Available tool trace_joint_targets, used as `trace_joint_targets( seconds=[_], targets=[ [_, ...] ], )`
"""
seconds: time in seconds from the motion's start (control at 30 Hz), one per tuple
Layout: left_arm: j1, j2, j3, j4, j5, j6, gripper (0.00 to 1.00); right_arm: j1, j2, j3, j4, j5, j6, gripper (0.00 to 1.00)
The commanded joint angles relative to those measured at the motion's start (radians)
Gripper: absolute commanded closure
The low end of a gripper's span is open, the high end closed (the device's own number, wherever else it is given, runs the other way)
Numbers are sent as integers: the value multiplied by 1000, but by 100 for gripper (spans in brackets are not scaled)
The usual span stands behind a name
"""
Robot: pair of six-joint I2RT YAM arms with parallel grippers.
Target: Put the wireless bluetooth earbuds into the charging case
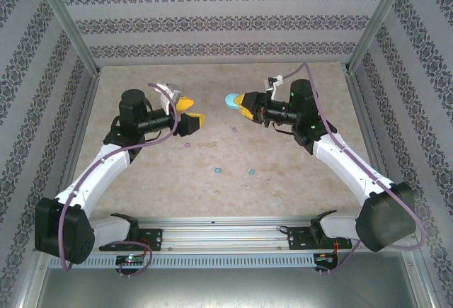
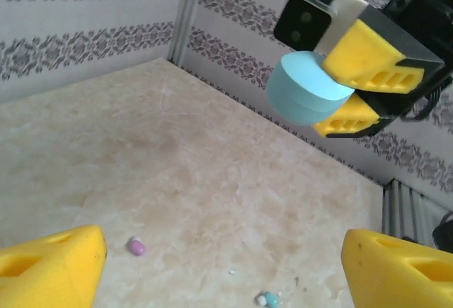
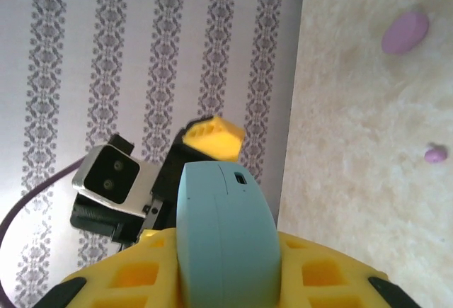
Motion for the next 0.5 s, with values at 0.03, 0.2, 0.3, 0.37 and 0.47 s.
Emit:
trace_joint_targets(
  seconds=[0.03, 0.2, 0.3, 0.37, 0.47],
  targets=[
    [-63, 18, 34, 9, 87, 263, 9, -3, -18, -36, 46, -117, 56, 81],
    [-110, 55, 38, 33, 129, 320, 13, 1, -24, -39, 52, -151, 71, 80],
    [-121, 82, 34, 129, 147, 256, 17, 7, -23, -39, 53, -162, 75, 80],
    [-122, 108, 38, 226, 171, 170, 21, 15, -23, -38, 54, -168, 76, 80],
    [-127, 147, 55, 302, 188, 96, 26, 27, -21, -40, 55, -175, 76, 80]
  ],
)
